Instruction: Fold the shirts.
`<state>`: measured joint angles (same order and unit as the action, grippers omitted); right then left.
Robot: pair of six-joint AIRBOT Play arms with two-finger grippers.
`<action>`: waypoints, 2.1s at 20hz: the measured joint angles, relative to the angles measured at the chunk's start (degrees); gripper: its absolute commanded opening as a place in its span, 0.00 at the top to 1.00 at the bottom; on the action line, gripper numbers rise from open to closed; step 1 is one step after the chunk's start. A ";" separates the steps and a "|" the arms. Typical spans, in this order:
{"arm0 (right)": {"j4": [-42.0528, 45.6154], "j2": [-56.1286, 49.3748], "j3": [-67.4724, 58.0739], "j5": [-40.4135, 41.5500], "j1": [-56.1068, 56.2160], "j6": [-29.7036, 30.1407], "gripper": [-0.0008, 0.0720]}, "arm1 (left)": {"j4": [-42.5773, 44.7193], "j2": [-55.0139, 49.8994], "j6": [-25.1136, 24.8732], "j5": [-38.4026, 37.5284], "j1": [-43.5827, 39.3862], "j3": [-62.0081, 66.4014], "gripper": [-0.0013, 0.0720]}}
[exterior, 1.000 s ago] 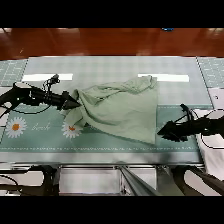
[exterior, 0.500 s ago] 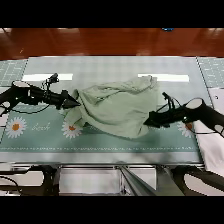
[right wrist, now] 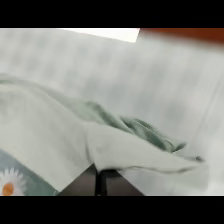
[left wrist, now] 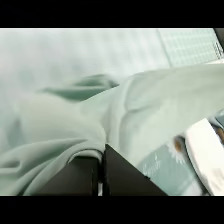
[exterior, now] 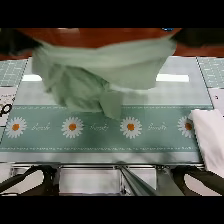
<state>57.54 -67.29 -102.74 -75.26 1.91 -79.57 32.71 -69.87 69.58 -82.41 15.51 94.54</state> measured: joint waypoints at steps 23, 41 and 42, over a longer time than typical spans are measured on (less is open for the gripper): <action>12.00 25.20 -10.40 -14.01 0.00 -4.57 0.96 | 16.35 30.77 13.49 -6.05 -0.92 17.86 0.96; 6.03 -21.99 6.86 6.93 -6.73 -4.24 0.96 | 6.80 -31.23 8.81 19.41 -14.01 5.25 0.95; 5.07 -24.26 6.45 8.28 -7.08 -4.26 0.96 | 6.75 -33.57 9.38 19.39 -14.32 6.99 0.95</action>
<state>62.61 -91.55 -96.29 -66.98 -5.17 -83.83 39.46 -103.44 78.96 -63.02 1.19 101.54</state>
